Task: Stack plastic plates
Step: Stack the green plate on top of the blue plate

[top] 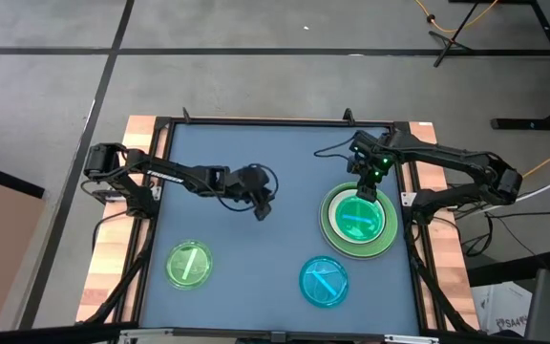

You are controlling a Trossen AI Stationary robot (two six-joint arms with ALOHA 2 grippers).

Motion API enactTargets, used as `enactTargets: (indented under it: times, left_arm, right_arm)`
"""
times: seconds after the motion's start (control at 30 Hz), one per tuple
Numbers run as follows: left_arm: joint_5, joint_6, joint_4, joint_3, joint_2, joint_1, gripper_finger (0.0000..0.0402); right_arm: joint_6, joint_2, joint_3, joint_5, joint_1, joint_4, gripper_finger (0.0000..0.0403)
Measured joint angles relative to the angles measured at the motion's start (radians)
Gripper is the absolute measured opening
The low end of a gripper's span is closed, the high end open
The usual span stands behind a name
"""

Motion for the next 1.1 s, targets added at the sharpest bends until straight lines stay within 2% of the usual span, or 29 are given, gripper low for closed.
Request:
enactTargets:
  times: [0.37, 0.43, 0.83, 1.1]
  left_arm:
    - [0.293, 0.216, -0.213, 0.000, -0.004, 0.000, 0.0108]
    - [0.319, 0.252, -0.261, 0.000, -0.019, -0.003, 0.0107]
    - [0.295, 0.286, -0.626, 0.000, -0.209, -0.055, 0.0108]
    - [0.289, 0.279, -0.906, 0.000, -0.234, -0.112, 0.0108]
  right_arm:
    - [0.000, 0.000, 0.000, 0.000, 0.000, 0.002, 0.0193]
    - [0.000, 0.000, 0.000, 0.000, 0.000, 0.003, 0.0193]
    - [0.000, 0.000, 0.000, 0.000, 0.000, 0.003, 0.0193]
    - [0.000, 0.000, 0.000, 0.000, 0.000, 0.003, 0.0193]
